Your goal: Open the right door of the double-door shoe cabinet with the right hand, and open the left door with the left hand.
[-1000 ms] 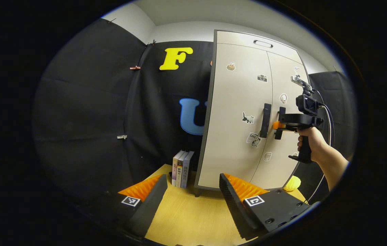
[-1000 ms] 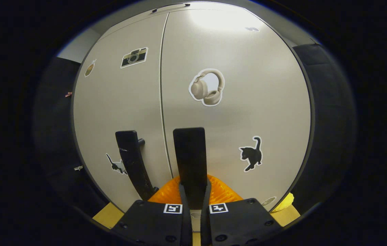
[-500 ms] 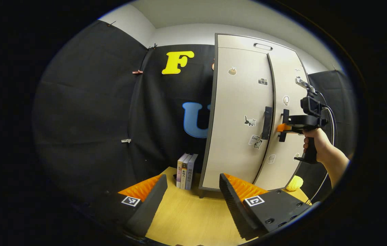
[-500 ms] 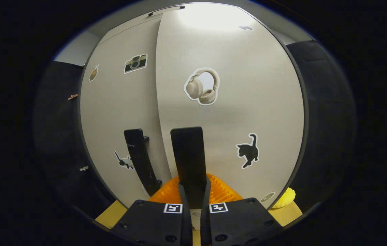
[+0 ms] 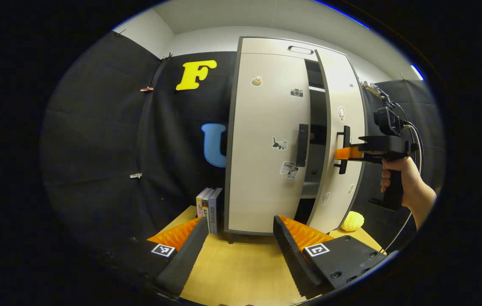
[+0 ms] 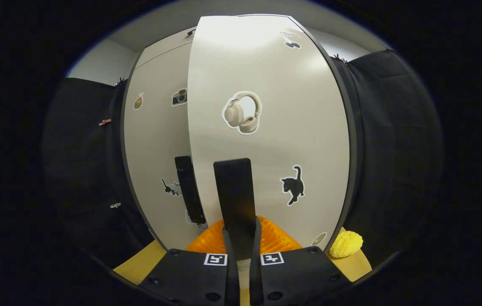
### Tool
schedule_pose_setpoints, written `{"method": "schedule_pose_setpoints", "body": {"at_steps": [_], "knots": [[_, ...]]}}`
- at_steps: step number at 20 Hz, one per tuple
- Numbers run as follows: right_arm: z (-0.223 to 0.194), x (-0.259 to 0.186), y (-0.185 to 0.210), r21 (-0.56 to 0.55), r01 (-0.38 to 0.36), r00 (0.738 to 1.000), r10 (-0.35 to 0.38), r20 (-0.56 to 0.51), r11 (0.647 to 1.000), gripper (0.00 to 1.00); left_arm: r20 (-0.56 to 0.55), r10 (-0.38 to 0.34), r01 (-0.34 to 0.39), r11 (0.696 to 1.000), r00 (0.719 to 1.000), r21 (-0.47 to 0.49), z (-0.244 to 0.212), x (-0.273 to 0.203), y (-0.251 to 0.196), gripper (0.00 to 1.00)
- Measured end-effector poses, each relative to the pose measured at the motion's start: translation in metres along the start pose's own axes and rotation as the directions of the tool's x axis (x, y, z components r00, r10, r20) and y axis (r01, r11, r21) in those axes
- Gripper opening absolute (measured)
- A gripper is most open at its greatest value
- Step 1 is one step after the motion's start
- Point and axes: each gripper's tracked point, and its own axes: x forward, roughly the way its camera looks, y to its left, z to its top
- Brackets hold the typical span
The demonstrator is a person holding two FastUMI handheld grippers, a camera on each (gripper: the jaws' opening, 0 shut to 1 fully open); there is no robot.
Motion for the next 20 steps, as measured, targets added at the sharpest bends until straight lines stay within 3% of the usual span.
{"method": "schedule_pose_setpoints", "body": {"at_steps": [7,20], "knots": [[0.002,-0.029,-0.017,0.005,-0.066,0.998,0.066,-0.002,0.998,0.13,0.044,-0.037,0.036,0.999,0.998,0.015,0.026,0.014,-0.051,0.95],[0.009,-0.094,-0.097,-0.050,-0.109,0.994,0.108,-0.018,0.993,0.13,0.065,0.044,-0.045,0.999,0.997,0.014,0.034,0.030,-0.092,0.95]]}}
